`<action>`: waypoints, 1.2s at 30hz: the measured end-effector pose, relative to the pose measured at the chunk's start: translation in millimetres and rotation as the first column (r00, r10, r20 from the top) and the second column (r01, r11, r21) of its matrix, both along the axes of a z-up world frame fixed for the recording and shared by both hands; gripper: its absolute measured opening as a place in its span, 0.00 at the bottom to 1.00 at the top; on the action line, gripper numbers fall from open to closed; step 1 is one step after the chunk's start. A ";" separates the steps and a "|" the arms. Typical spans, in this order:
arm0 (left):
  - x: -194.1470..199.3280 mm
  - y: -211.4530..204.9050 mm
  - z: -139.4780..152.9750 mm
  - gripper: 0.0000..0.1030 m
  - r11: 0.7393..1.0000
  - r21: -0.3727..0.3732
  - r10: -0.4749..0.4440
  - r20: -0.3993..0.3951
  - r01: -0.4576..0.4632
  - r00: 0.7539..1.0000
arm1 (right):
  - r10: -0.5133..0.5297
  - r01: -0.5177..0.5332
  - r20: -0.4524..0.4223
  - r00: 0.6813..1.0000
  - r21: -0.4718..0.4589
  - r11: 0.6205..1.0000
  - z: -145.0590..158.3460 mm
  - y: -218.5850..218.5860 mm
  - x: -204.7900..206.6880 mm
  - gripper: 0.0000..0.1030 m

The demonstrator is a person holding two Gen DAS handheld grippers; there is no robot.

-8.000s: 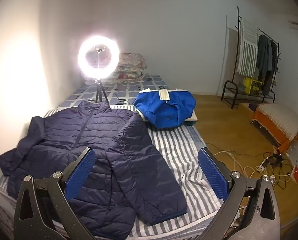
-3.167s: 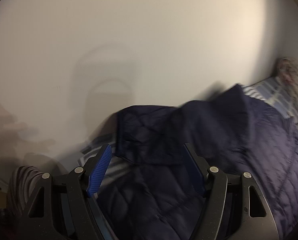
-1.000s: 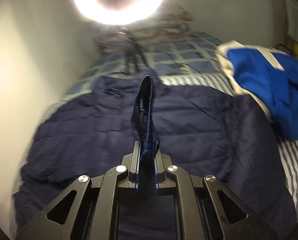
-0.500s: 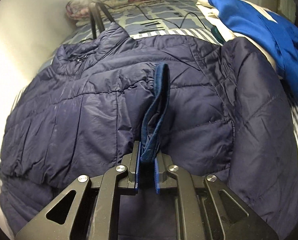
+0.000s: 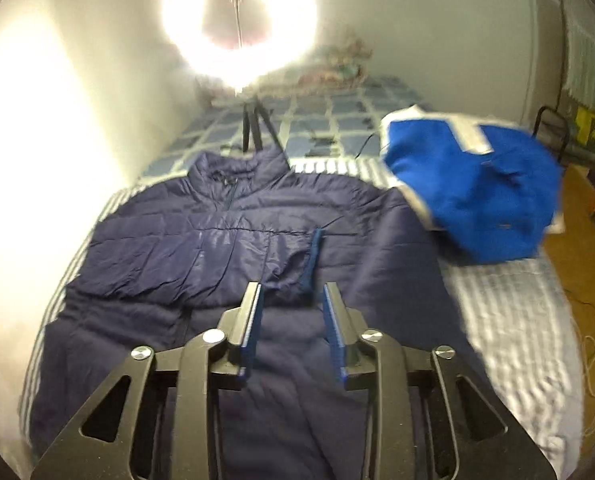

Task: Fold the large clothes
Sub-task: 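Fold the held sleeve across the jacket body and release with the right gripper, then grasp the other sleeve cuff with the left gripper and lift it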

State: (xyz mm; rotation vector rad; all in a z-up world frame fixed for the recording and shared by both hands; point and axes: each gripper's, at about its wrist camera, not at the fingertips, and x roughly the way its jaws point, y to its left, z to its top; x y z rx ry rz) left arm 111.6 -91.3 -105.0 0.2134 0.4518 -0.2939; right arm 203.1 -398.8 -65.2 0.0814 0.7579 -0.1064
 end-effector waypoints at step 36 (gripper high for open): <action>-120.8 -376.6 -152.5 0.68 0.647 0.132 -0.570 -0.570 0.751 0.592 | -0.378 0.378 -0.008 0.926 -0.007 0.926 -15.1 -170.5 -270.7 0.43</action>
